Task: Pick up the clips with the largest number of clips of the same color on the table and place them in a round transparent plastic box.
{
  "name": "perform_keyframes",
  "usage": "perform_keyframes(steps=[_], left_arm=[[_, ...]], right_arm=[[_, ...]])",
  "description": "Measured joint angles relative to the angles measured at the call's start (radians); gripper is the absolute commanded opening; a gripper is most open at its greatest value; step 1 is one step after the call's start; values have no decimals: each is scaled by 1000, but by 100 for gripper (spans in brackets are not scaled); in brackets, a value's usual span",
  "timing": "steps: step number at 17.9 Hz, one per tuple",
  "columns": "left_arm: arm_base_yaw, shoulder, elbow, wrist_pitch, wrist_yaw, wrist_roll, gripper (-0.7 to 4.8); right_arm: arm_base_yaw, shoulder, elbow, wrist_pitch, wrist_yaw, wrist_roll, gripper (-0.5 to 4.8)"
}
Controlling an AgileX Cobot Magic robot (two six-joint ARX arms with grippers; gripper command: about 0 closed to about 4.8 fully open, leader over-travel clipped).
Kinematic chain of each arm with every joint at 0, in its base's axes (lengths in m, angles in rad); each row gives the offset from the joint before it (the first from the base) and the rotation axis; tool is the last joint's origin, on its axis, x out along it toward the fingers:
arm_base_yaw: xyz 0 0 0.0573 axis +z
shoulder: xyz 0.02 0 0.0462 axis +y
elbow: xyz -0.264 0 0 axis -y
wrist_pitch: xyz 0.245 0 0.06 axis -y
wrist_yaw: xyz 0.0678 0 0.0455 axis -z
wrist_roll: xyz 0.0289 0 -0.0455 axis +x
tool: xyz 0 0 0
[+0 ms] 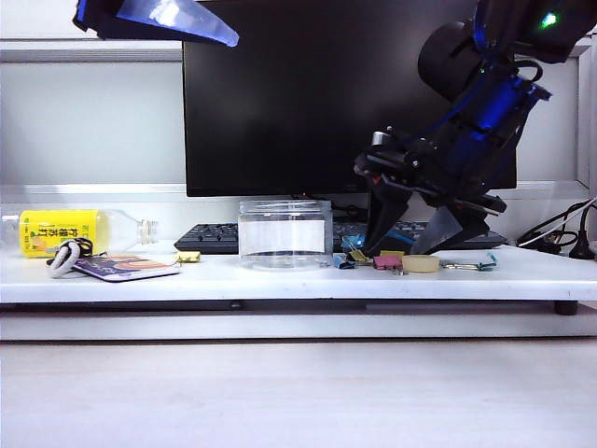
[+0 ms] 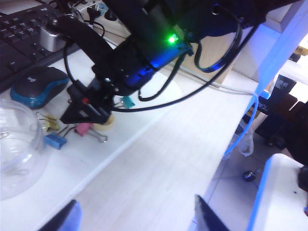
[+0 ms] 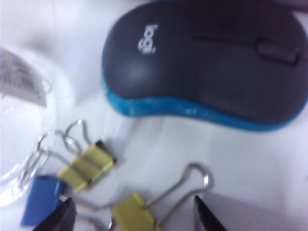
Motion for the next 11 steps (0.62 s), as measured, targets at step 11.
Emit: perform_keyframes(steps=[11], left_arm=[[0,0,0,6,0,0,313]], right_arm=[[0,3,3,-21,13,-26,240]])
